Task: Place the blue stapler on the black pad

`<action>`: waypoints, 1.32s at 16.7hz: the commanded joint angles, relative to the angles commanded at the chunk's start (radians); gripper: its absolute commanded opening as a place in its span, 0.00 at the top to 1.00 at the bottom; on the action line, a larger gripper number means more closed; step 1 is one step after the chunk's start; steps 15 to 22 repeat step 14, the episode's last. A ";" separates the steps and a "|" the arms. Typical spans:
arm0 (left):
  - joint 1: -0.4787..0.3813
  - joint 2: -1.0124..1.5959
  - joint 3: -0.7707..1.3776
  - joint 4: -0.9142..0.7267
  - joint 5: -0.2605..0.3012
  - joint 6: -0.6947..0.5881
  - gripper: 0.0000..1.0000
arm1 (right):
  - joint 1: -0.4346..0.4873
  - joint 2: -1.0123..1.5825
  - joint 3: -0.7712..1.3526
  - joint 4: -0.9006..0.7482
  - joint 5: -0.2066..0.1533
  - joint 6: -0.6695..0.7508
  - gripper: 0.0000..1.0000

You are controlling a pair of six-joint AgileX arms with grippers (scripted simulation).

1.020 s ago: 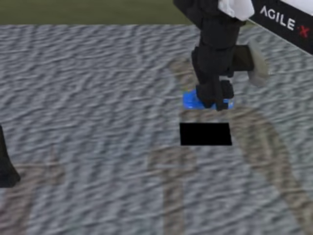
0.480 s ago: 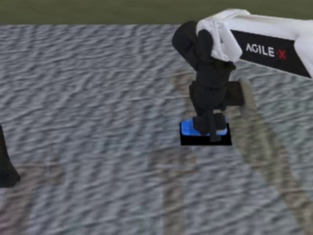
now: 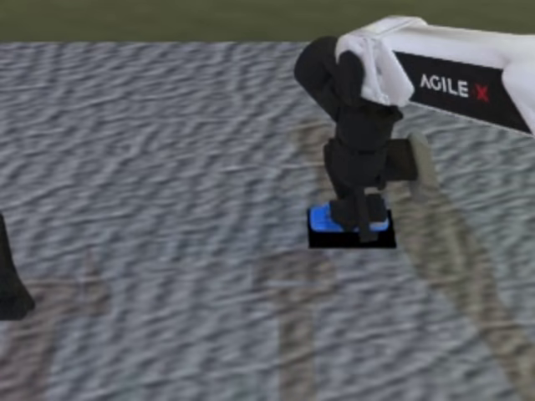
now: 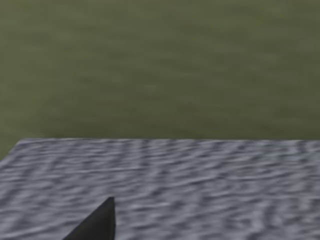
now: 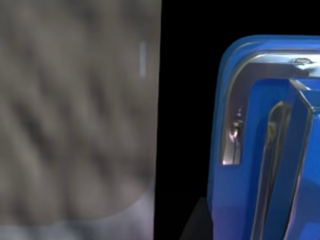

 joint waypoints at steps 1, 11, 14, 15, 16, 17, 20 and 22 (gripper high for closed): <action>0.000 0.000 0.000 0.000 0.000 0.000 0.00 | 0.000 0.000 0.000 0.000 0.000 0.000 0.55; 0.000 0.000 0.000 0.000 0.000 0.000 0.00 | 0.000 0.000 0.000 0.000 0.000 0.000 0.00; 0.000 0.000 0.000 0.000 0.000 0.000 0.00 | 0.000 0.000 0.000 0.000 0.000 0.000 0.00; 0.000 0.000 0.000 0.000 0.000 0.000 0.00 | 0.000 0.000 0.000 0.000 0.000 0.000 0.00; 0.000 0.000 0.000 0.000 0.000 0.000 0.00 | 0.000 0.000 0.000 0.000 0.000 0.000 0.00; 0.000 0.000 0.000 0.000 0.000 0.000 0.00 | 0.000 0.000 0.000 0.000 0.000 0.000 0.00; 0.000 0.000 0.000 0.000 0.000 0.000 0.00 | 0.000 0.000 0.000 0.000 0.000 0.000 0.00; 0.000 0.000 0.000 0.000 0.000 0.000 0.00 | 0.000 0.000 0.000 0.000 0.000 0.000 0.00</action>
